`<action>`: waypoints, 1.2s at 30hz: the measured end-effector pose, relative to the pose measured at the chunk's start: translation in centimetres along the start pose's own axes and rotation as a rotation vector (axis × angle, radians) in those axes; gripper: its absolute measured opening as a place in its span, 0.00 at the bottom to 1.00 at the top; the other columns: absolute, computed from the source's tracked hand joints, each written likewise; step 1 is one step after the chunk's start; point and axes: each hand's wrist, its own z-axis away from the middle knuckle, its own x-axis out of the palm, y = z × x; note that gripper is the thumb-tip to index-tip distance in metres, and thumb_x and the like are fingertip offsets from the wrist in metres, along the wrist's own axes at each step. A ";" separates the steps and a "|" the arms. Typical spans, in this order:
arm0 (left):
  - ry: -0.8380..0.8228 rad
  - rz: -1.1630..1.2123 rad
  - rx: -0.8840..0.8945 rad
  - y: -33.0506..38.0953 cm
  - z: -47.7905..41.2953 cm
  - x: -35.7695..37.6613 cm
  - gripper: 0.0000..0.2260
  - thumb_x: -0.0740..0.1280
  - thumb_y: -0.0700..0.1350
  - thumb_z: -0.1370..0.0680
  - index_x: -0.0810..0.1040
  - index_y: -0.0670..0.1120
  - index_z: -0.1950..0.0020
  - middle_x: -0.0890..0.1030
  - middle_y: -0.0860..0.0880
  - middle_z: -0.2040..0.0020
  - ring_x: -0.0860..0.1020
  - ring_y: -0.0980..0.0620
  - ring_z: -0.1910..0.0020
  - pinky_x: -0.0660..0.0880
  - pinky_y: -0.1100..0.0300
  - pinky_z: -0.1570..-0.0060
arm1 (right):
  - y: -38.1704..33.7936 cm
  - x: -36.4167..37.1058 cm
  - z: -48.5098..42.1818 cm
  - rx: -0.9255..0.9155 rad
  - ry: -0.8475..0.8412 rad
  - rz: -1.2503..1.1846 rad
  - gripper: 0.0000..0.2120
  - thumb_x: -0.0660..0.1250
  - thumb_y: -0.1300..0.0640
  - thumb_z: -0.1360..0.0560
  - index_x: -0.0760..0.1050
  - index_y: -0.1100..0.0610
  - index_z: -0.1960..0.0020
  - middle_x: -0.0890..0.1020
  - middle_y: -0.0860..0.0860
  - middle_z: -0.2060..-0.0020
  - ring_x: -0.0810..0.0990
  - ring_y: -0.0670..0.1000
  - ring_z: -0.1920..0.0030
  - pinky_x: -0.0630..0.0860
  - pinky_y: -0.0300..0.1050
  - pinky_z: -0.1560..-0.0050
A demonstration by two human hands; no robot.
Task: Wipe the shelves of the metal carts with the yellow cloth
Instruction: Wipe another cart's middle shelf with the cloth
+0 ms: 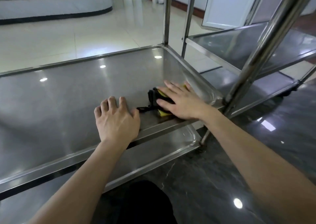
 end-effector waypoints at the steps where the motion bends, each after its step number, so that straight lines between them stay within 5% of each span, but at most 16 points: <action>1: -0.012 0.021 -0.013 0.3 0.1 -0.3 0.29 0.48 0.61 0.19 0.73 0.46 0.28 0.74 0.41 0.29 0.69 0.38 0.27 0.64 0.40 0.25 | 0.7 0.4 3.0 0.002 0.012 0.001 0.37 0.37 0.23 0.20 0.44 0.35 0.14 0.44 0.43 0.14 0.40 0.46 0.15 0.37 0.62 0.16; 6: -0.020 0.117 0.074 5.4 -0.4 -0.9 0.31 0.50 0.60 0.20 0.67 0.48 0.20 0.67 0.41 0.20 0.62 0.39 0.19 0.57 0.39 0.20 | 2.4 0.5 6.4 0.049 0.026 0.026 0.38 0.35 0.22 0.22 0.44 0.33 0.15 0.45 0.44 0.14 0.42 0.45 0.15 0.36 0.59 0.16; 11: 0.020 0.160 0.126 6.9 -0.5 1.2 0.23 0.49 0.55 0.17 0.77 0.47 0.33 0.77 0.44 0.33 0.72 0.40 0.31 0.66 0.42 0.28 | 4.2 0.3 5.0 0.062 0.038 0.048 0.37 0.37 0.23 0.21 0.43 0.34 0.15 0.44 0.43 0.14 0.41 0.46 0.14 0.38 0.60 0.15; 21: 0.015 0.063 0.146 6.7 -0.8 1.4 0.23 0.52 0.59 0.18 0.74 0.49 0.30 0.74 0.45 0.29 0.69 0.40 0.27 0.64 0.41 0.25 | 6.3 -3.5 -16.3 0.236 0.032 0.075 0.40 0.39 0.24 0.19 0.49 0.42 0.13 0.48 0.50 0.13 0.44 0.52 0.13 0.35 0.62 0.17; 31: -0.012 0.092 0.122 7.1 -0.4 1.2 0.23 0.51 0.56 0.17 0.75 0.48 0.30 0.75 0.43 0.29 0.70 0.39 0.29 0.66 0.41 0.26 | 6.7 0.3 6.5 0.202 -0.003 0.044 0.43 0.30 0.21 0.24 0.40 0.38 0.14 0.41 0.47 0.14 0.38 0.49 0.14 0.36 0.61 0.16; 36: 0.013 0.091 0.135 7.2 -0.2 1.5 0.25 0.48 0.56 0.18 0.76 0.47 0.32 0.76 0.43 0.32 0.71 0.40 0.29 0.66 0.41 0.27 | 6.9 -0.4 2.3 0.246 0.033 0.051 0.39 0.35 0.24 0.20 0.44 0.40 0.13 0.43 0.48 0.13 0.40 0.50 0.14 0.36 0.62 0.16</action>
